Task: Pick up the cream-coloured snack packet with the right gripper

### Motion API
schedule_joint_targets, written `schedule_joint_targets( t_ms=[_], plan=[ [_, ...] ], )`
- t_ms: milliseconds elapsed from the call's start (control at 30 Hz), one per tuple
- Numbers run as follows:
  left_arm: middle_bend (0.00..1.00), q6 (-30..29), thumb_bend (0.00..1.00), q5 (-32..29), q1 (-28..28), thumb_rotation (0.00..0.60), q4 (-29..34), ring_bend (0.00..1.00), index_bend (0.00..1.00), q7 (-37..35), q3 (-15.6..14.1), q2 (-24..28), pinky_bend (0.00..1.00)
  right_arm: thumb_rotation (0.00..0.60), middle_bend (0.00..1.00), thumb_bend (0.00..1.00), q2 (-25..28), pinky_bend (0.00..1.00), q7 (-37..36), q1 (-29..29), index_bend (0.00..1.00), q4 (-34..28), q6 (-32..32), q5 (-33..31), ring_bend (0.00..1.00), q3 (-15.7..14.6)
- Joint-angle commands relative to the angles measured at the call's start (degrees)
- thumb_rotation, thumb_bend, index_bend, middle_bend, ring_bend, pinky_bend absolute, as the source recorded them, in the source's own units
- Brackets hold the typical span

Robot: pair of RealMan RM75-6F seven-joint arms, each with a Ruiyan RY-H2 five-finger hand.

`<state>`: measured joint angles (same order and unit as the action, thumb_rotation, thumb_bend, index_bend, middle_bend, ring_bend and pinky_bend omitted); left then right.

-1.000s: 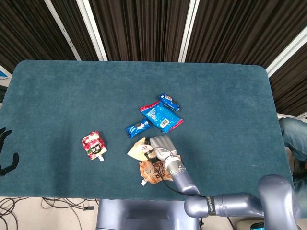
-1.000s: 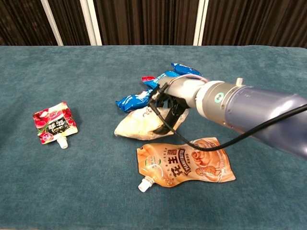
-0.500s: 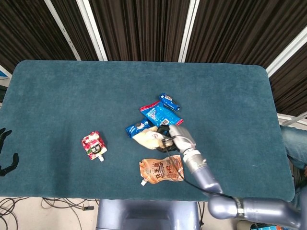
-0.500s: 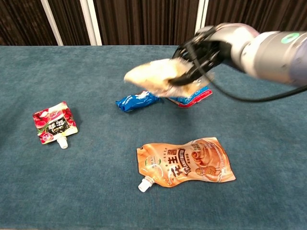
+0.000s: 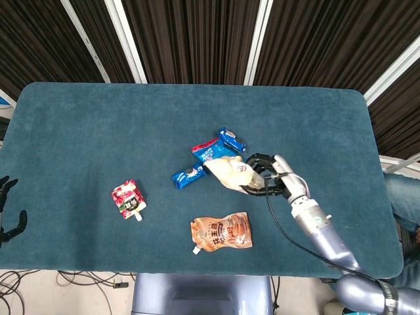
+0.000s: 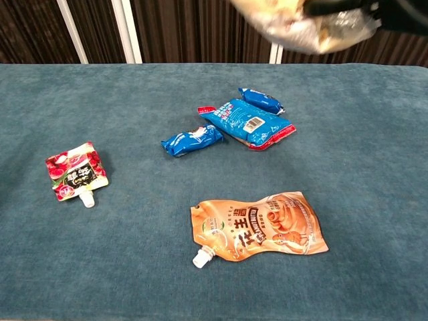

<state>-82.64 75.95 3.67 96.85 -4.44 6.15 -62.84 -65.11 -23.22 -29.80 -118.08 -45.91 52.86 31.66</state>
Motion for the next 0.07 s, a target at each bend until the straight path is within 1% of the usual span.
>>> schedule_joint_targets(
  t_ms=[33,67],
  plan=[
    [0.04,-0.01,0.48,-0.08,0.04,0.6,0.04,0.12,0.11,0.22,0.04,-0.07,0.08,0.6,0.51,0.49,6.27,0.46,-16.57,6.75,0.55,-1.21,5.98,10.12,0.54,5.35],
    [0.04,0.01,0.48,-0.13,0.05,0.6,0.01,0.12,0.11,0.27,0.05,-0.09,0.08,0.6,0.51,0.49,6.87,0.46,-19.36,7.53,0.55,-1.02,6.43,12.0,0.54,5.84]
  ],
)
